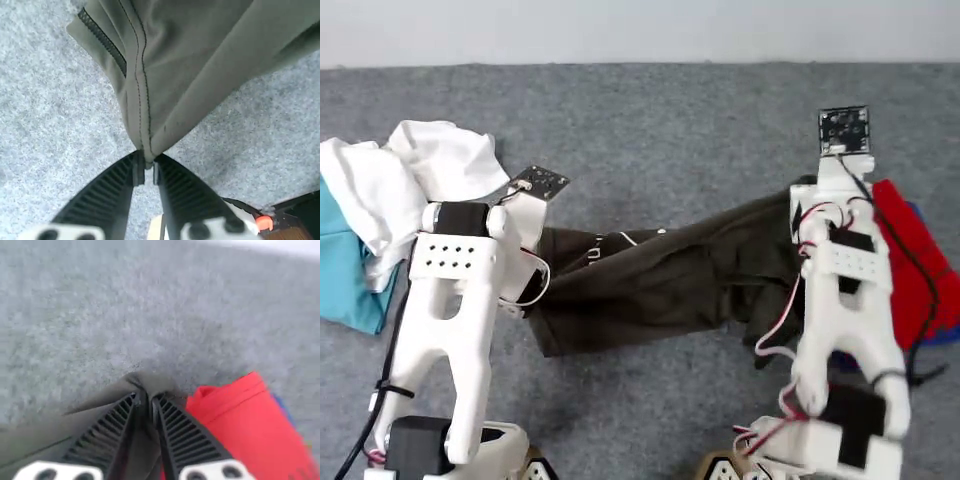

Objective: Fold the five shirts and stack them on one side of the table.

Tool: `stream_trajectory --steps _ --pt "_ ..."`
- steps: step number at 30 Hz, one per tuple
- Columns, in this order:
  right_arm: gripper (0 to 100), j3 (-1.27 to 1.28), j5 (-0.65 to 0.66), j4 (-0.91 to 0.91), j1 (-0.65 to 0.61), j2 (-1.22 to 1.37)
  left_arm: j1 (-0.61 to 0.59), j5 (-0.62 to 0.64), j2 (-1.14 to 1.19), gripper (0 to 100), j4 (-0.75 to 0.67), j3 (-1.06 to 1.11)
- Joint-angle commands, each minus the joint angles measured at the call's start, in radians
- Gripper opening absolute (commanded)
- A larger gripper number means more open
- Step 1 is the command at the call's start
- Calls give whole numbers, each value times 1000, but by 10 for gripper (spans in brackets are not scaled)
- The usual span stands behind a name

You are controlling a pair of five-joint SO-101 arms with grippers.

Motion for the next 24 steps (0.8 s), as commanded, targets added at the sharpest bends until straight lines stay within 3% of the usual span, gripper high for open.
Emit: stream_trajectory --steps 1,6,12,15,18,24 --pt "39 -126 -84 8 30 94 -2 -2 -26 14 -6 -4" --pt "221 -299 -98 374 38 70 -2 -2 -26 14 -34 28" --pt "186 -436 -97 803 25 -73 -2 -2 -26 14 -41 39" --pt "186 -428 -72 989 -41 -119 0 -2 -26 14 -41 39" --pt "184 -377 -72 1017 -104 -125 0 -2 -26 14 -41 39" --pt "183 -235 -146 863 -143 -107 0 -2 -26 14 -41 39"
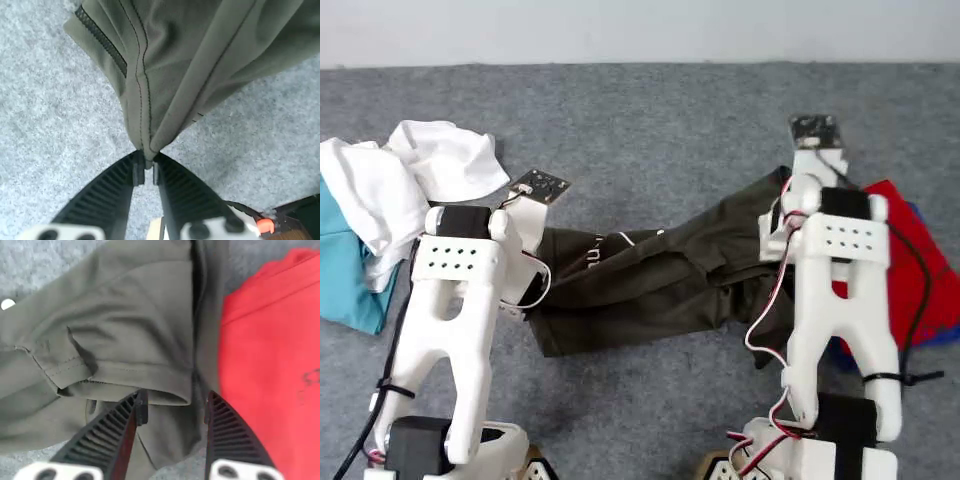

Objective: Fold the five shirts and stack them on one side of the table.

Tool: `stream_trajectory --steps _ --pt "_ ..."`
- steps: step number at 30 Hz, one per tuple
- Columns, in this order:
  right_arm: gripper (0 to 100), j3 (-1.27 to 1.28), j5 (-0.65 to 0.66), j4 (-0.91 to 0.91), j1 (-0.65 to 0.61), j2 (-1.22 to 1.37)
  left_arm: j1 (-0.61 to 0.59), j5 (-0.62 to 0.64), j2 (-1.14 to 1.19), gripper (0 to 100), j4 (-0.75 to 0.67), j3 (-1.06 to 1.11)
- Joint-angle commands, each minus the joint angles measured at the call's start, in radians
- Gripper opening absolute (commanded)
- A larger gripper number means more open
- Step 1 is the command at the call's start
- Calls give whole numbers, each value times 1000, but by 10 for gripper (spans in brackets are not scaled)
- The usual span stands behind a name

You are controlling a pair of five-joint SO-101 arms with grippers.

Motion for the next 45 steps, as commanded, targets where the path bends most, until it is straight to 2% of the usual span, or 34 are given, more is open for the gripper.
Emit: stream_trajectory --steps 1,9,14,21,25,27,37,45 --pt "183 46 -23 -88 -15 -21 0 -5 -26 14 -9 -1" --pt "180 69 -23 -119 -12 50 0 -5 -26 14 -9 -1" --pt "95 69 -17 -143 -12 128 0 -5 -26 14 -9 -1" --pt "79 64 -15 -182 -15 188 0 -5 -26 14 -9 1" --pt "9 61 26 -183 -13 186 0 -5 -26 14 -9 1" --pt "12 48 35 -182 -12 177 0 -5 -26 14 -9 1" --pt "11 23 97 -140 -19 -137 0 -5 -37 14 -3 -15" --pt "11 11 97 -110 -13 -473 -11 -5 -37 14 68 -214"
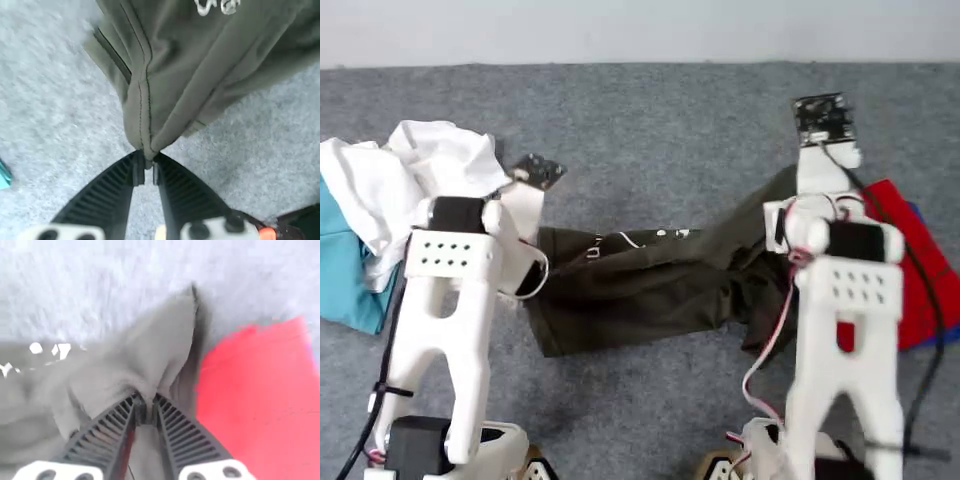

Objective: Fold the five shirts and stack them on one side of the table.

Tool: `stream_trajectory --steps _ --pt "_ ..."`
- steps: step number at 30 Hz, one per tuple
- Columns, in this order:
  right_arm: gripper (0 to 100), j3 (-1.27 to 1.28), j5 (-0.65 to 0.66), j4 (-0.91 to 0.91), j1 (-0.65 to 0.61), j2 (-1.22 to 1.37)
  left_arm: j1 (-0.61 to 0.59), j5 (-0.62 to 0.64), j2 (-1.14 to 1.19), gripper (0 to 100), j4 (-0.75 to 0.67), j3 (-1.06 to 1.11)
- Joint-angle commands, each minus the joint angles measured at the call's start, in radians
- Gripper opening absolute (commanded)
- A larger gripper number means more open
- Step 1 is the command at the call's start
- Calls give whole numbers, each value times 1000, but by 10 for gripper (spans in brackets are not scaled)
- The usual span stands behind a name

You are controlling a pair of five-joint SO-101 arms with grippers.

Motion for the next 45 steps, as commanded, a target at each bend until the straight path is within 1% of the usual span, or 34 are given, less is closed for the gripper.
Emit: stream_trajectory --steps 1,4,8,16,18,21,23,26,28,31,35,38,45 --pt "11 -68 11 7 -4 -143 -11 -5 -37 14 25 -101" --pt "11 -137 11 13 -4 -174 -11 -5 -37 14 25 -186" --pt "11 -321 11 36 -2 -180 -11 -5 -37 14 25 -343" --pt "10 -687 11 38 -1 -179 -14 -3 -38 14 25 -745" --pt "10 -761 11 39 27 -186 -29 38 -38 14 25 -872" --pt "10 -898 8 77 70 -188 -51 166 -38 14 25 -1081" --pt "10 -993 6 120 99 -188 -64 216 -38 14 25 -1218" --pt "10 -1131 6 163 133 -188 -81 233 -38 14 26 -1380" --pt "10 -1208 6 180 159 -188 -101 235 -38 14 28 -1446" --pt "10 -1306 -8 208 208 -189 -141 235 -63 14 29 -1465" --pt "10 -1376 -54 231 272 -189 -172 235 -172 14 29 -1392" --pt "10 -1379 -61 272 275 -185 -173 235 -279 14 29 -1256" --pt "10 -1350 -60 349 275 -174 -173 229 -532 15 25 -829"
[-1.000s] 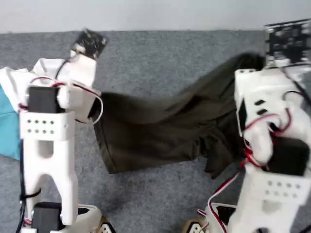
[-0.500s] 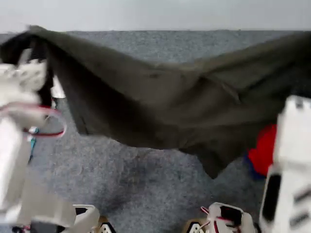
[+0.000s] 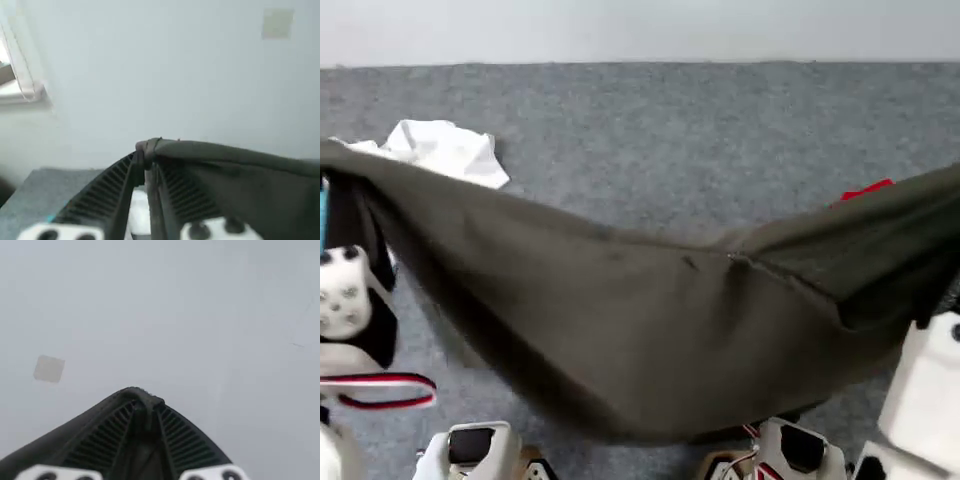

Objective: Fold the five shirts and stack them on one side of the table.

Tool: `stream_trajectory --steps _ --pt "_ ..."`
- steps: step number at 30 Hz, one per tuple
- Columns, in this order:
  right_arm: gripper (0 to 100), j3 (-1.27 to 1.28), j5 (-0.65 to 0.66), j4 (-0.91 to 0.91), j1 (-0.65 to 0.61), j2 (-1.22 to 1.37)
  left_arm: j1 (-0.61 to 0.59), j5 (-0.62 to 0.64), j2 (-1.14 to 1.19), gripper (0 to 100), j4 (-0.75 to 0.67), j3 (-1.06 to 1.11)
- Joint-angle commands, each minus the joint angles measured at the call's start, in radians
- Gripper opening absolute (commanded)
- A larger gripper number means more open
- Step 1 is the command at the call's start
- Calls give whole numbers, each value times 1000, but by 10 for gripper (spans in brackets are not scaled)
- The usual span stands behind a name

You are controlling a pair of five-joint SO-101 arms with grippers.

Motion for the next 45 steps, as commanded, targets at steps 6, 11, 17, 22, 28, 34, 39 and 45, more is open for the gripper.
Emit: stream_trajectory --steps 6,11,17,22,28,34,39,45 --pt "10 183 -20 5 -2 102 -5 2 -138 15 -58 481" --pt "10 241 -12 -7 -154 263 -6 2 -137 15 -265 690" --pt "10 249 -11 -176 -251 567 -6 5 -81 15 -580 917" --pt "10 249 9 -354 -292 835 -6 8 189 15 -812 983" --pt "10 192 11 -506 -341 1066 -8 9 595 15 -957 872" --pt "10 -26 11 -280 -355 1178 -8 3 789 15 -809 682" --pt "10 -161 71 73 -352 1199 -8 -40 790 15 -618 613" --pt "10 -178 175 325 -331 1181 -9 -193 790 15 -338 607"
